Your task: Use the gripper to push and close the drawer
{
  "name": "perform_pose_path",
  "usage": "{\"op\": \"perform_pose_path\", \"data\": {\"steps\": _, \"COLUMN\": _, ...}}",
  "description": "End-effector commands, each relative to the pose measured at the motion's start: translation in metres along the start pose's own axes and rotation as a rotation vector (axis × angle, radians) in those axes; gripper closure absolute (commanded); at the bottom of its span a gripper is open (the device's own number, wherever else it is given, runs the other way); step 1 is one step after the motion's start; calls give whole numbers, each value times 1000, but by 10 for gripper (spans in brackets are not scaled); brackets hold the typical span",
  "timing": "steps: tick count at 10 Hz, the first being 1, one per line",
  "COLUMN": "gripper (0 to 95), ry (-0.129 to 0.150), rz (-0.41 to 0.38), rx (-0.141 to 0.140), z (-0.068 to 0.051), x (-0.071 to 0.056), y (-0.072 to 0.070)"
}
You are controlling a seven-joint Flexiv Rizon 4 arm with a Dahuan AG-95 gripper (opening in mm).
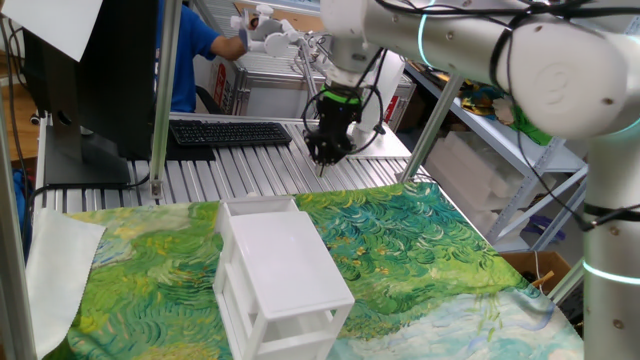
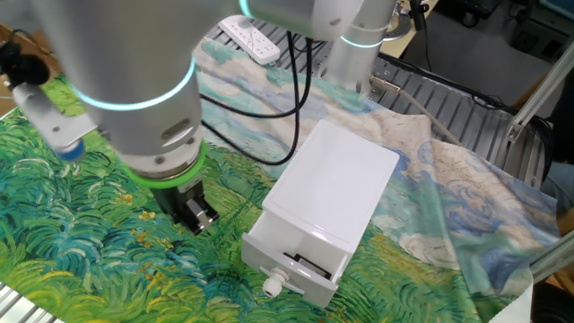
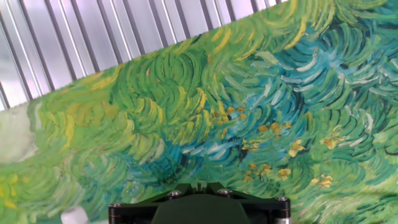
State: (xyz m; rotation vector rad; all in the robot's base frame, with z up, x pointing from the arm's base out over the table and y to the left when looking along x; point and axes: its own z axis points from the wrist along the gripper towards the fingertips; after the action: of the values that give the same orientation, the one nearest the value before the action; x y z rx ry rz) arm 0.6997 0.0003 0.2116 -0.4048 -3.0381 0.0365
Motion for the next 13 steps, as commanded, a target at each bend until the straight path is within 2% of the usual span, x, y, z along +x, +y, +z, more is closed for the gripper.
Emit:
{"op": "perform_pose_path", "data": {"steps": 1, "gripper": 950, "ry": 10, "rz": -6, "rx": -11, "z": -1, "x": -3, "y": 2}}
{"op": "perform_pose_path", "data": {"steps": 8, "gripper": 950, "ry": 6, "rz": -13, "rx": -2, "z": -1, "x": -3, "y": 2}}
{"op": "perform_pose_path", "data": {"steps": 10, "gripper": 950, "ry": -6, "rz": -26, "rx": 0, "z": -1, "x": -3, "y": 2}}
{"op": "perform_pose_path", "data": {"steps": 13, "gripper": 950, "ry": 0, "rz": -39, "rx": -14, "z": -1, "x": -3, "y": 2}}
